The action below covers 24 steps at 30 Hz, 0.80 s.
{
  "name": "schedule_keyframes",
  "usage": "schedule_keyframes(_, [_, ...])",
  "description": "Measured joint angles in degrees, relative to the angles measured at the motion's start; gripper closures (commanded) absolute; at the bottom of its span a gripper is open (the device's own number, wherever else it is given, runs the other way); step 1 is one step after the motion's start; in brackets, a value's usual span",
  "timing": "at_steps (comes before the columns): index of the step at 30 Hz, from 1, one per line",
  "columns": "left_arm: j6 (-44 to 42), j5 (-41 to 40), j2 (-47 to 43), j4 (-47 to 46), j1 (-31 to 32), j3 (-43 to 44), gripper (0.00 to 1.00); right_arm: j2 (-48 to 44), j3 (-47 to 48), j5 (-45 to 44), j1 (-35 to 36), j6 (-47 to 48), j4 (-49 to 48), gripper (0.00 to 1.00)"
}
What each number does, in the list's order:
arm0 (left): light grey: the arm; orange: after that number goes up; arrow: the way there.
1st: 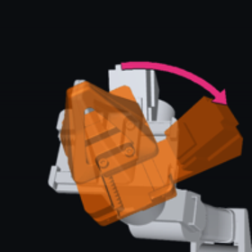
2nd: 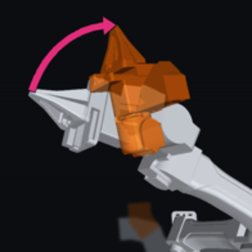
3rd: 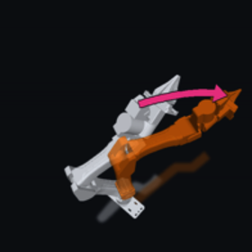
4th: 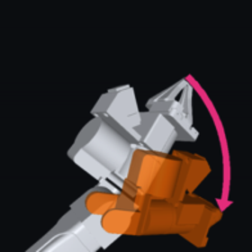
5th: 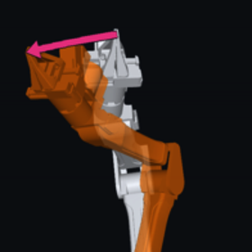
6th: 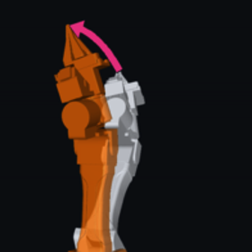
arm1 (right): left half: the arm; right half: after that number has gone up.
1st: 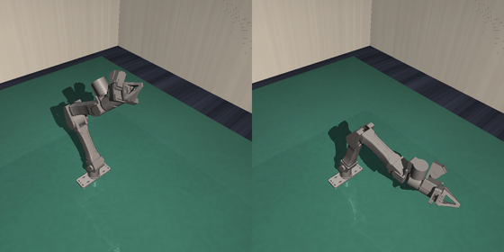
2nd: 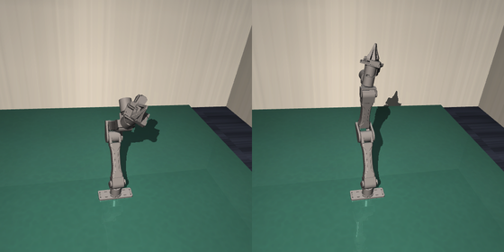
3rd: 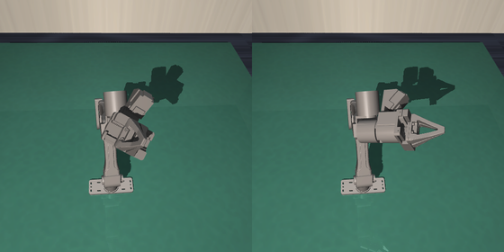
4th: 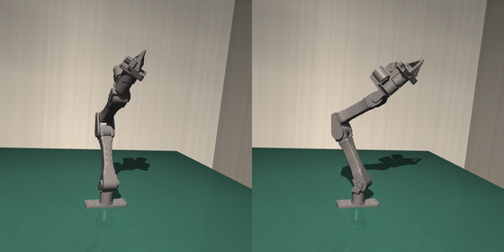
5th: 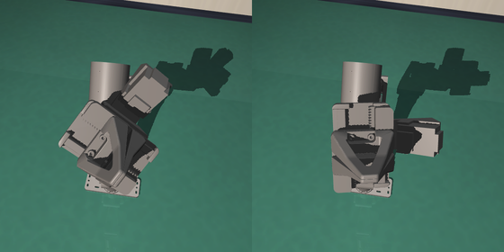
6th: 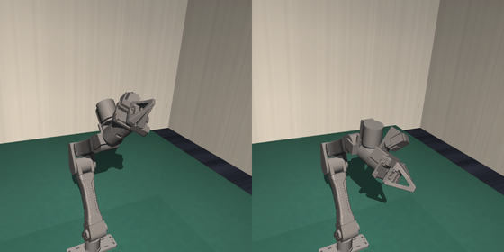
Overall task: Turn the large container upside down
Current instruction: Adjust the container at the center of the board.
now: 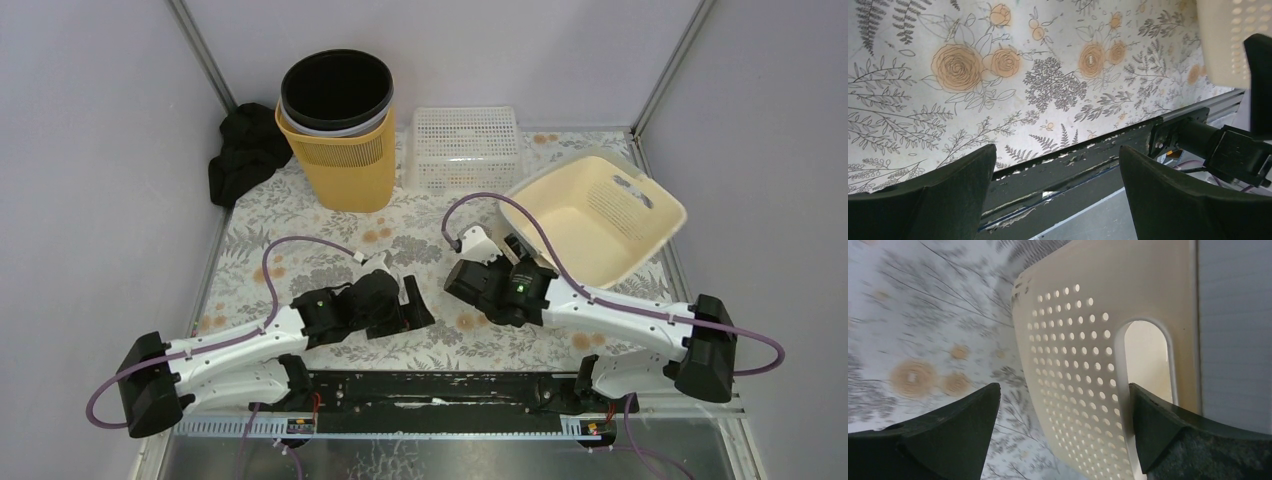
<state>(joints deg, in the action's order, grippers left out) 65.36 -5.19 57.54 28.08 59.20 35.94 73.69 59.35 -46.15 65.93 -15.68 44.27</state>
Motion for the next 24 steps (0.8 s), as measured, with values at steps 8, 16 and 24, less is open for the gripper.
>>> schedule_keyframes(8, [-0.42,-0.55,0.02,-2.1,0.0,0.35,0.0,5.62,7.04,-1.68,-0.61,-8.26,13.29,0.01])
schedule_keyframes(16, [-0.39,-1.49,-1.03,-2.8,0.0,0.35,0.0,18.71,18.18,-2.78,-0.7,-10.54,20.06,0.01])
schedule_keyframes(24, [-0.39,-2.64,-1.9,-4.35,0.0,0.26,0.0,19.45,27.58,-4.26,-0.7,-12.28,25.09,0.01])
